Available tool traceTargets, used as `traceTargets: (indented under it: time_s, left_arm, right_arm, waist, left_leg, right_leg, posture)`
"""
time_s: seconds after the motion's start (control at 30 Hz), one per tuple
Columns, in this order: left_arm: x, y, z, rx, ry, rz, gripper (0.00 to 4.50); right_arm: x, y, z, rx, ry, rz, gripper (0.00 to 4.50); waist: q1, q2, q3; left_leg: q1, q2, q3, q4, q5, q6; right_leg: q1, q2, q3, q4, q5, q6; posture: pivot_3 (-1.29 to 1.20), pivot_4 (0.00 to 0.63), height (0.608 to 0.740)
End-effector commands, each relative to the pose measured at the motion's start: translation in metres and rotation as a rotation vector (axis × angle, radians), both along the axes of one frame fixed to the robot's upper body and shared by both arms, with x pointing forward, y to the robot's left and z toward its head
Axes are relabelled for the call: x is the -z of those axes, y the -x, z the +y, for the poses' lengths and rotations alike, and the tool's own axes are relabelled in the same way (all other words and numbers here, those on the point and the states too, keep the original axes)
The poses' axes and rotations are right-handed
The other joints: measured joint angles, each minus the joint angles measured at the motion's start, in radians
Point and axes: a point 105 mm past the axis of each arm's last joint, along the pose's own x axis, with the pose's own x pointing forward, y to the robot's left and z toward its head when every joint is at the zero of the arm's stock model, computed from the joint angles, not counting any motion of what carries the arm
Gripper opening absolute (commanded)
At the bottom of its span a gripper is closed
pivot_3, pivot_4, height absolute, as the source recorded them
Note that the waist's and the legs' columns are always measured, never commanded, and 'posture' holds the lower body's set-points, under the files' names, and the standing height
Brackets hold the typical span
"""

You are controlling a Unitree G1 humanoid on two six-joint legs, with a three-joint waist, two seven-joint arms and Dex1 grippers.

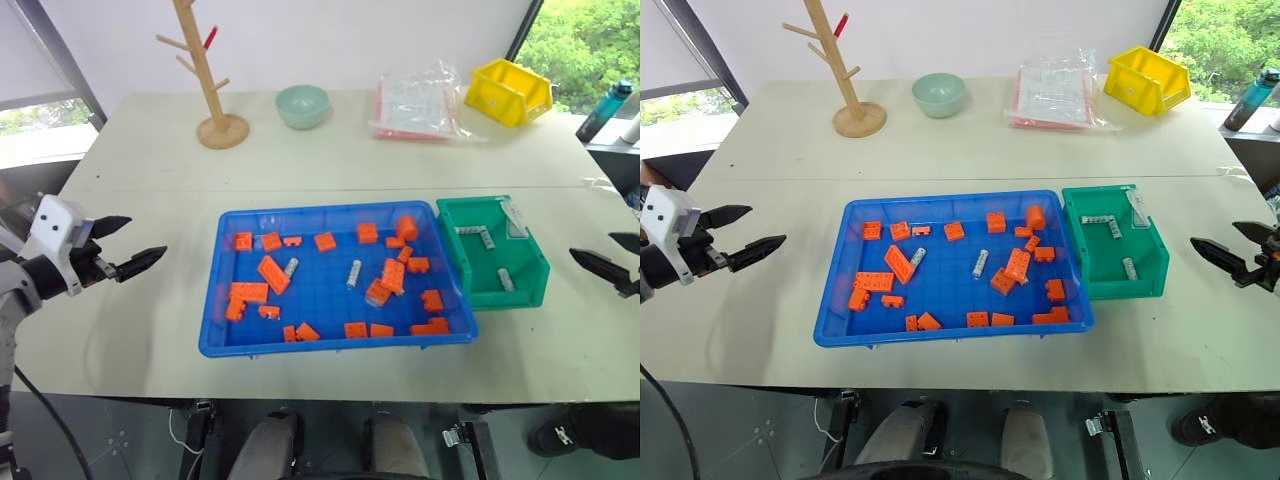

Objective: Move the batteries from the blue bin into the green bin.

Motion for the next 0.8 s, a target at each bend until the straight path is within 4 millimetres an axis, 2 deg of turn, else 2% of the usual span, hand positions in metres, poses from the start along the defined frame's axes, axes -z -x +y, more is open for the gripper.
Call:
traceTargets:
  time_s: [0.03,0.33,0.53,0.6,0.7,0.8]
  left_arm:
    - [-0.015,0.000,0.000,0.010,-0.002,-0.040,4.50]
    - [-0.013,0.002,-0.009,0.031,0.021,-0.027,4.50]
    - [-0.020,0.006,-0.024,0.064,0.085,-0.051,4.50]
    - [-0.025,0.007,-0.031,0.094,0.092,-0.051,4.50]
    - [-0.031,0.010,-0.045,0.163,0.093,-0.043,4.50]
    - [-0.038,0.019,-0.063,0.275,0.096,-0.017,4.50]
  right_arm:
    - [-0.015,0.001,0.000,0.003,0.009,-0.067,4.29]
    - [-0.018,-0.005,-0.006,0.031,0.038,-0.080,4.29]
    - [-0.039,-0.014,0.010,-0.037,0.035,-0.121,4.29]
    - [-0.053,-0.017,0.027,-0.117,0.010,-0.142,4.29]
    - [-0.074,-0.020,0.070,-0.301,-0.008,-0.166,4.29]
    - [-0.090,-0.023,0.132,-0.531,-0.004,-0.185,4.29]
  waist:
    - [0.000,0.000,0.000]
    - [0.000,0.000,0.000]
    - [0.000,0.000,0.000]
    - [0.000,0.000,0.000]
    - [-0.001,0.001,0.000]
    - [-0.005,0.001,0.001]
  left_leg:
    - [0.000,0.000,0.000,0.000,0.000,0.000]
    - [0.000,0.000,0.000,0.000,0.000,0.000]
    - [0.000,0.000,0.000,0.000,0.000,0.000]
    - [0.000,0.000,0.000,0.000,0.000,0.000]
    - [0.000,0.000,0.000,0.001,0.000,0.000]
    - [-0.001,0.002,0.000,0.000,0.000,0.000]
  right_leg:
    - [0.000,0.000,0.000,0.000,0.000,0.000]
    - [0.000,0.000,0.000,0.000,0.000,0.000]
    - [0.000,0.000,0.000,0.000,0.000,0.000]
    - [0.000,0.000,0.000,0.000,0.000,0.000]
    - [0.000,0.000,0.000,0.000,0.000,0.000]
    - [-0.001,0.000,0.000,0.000,0.000,0.000]
  posture:
    - [0.00,0.150,0.726]
    - [0.00,0.150,0.726]
    - [0.00,0.150,0.726]
    - [0.00,0.150,0.726]
    - [0.00,0.150,0.726]
    - [0.00,0.150,0.726]
